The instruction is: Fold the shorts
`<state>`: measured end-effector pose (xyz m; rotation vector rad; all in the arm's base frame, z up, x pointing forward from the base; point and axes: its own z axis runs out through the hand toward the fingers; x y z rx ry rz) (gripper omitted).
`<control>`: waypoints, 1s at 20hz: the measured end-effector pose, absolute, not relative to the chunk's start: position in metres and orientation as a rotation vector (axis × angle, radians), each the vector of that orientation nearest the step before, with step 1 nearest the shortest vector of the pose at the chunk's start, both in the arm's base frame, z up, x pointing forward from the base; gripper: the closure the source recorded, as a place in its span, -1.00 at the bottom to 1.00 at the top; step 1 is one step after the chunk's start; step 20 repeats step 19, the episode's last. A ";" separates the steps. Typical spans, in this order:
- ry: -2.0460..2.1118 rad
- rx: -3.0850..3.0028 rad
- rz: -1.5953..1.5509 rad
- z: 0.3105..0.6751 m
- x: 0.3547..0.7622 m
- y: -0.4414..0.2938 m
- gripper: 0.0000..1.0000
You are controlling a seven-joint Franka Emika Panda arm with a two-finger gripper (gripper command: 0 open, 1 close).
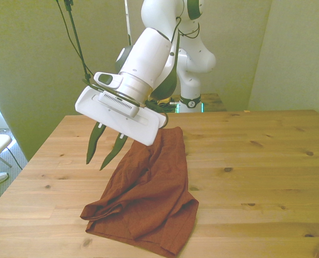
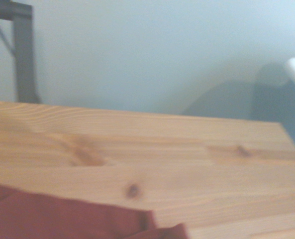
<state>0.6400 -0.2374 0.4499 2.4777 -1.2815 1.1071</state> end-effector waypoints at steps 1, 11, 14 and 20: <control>-1.311 2.529 1.060 0.452 0.633 -0.223 -1.00; -1.372 3.003 0.300 0.419 0.557 -0.060 -1.00; -1.305 3.099 0.047 0.429 0.535 -0.049 -1.00; -1.279 3.090 -0.019 0.483 0.474 -0.043 -1.00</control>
